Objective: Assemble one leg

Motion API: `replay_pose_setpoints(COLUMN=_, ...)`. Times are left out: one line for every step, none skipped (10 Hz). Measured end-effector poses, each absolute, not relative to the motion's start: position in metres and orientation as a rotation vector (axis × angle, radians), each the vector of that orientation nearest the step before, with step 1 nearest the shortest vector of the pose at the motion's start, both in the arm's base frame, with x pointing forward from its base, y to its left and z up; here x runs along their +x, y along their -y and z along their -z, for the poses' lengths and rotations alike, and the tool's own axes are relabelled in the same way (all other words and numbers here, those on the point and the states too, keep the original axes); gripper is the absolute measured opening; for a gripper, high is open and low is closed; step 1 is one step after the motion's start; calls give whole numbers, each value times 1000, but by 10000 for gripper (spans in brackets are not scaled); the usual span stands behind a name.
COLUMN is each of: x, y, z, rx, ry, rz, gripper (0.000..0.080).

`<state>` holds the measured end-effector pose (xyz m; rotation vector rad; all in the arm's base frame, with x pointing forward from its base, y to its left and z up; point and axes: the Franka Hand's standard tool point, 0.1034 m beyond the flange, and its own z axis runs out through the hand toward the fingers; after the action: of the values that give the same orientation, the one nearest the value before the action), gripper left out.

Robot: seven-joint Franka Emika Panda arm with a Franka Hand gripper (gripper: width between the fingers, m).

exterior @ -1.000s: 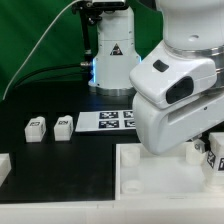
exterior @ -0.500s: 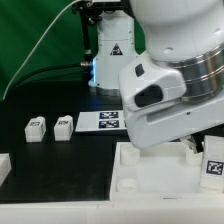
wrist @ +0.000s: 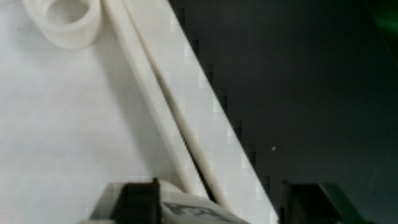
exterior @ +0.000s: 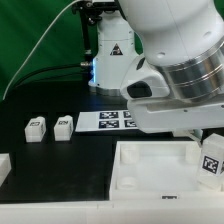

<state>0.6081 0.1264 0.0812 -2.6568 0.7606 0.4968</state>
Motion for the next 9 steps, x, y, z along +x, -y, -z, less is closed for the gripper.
replay_pose_setpoints(x=608, y=-128, z=-81, rx=-2640, ry=-847, rz=-514, gripper=328)
replay_pose_setpoints(x=608, y=-128, z=-81, rx=-2642, ry=-840, rz=-513, gripper=328)
replay_pose_setpoints(x=608, y=-128, z=-81, rx=-2643, ry=-835, rz=-513, gripper=412)
replay_pose_setpoints(x=607, y=-128, z=-81, rx=-2643, ry=-835, rz=-514, gripper=547)
replay_pose_setpoints(x=607, y=-128, z=-81, rx=-2643, ry=-833, rz=-514, gripper=547)
replay_pose_setpoints(x=606, y=-128, z=-80, rx=-2669, ry=-755, rz=-503, gripper=629)
replay_pose_setpoints(x=606, y=-129, z=-81, rx=-2702, ry=-636, rz=-478, gripper=643)
replay_pose_setpoints(x=610, y=-128, z=-84, rx=-2741, ry=-531, rz=-433, gripper=643)
replay_pose_setpoints(x=618, y=-125, z=-86, rx=-2789, ry=-306, rz=-335, gripper=649)
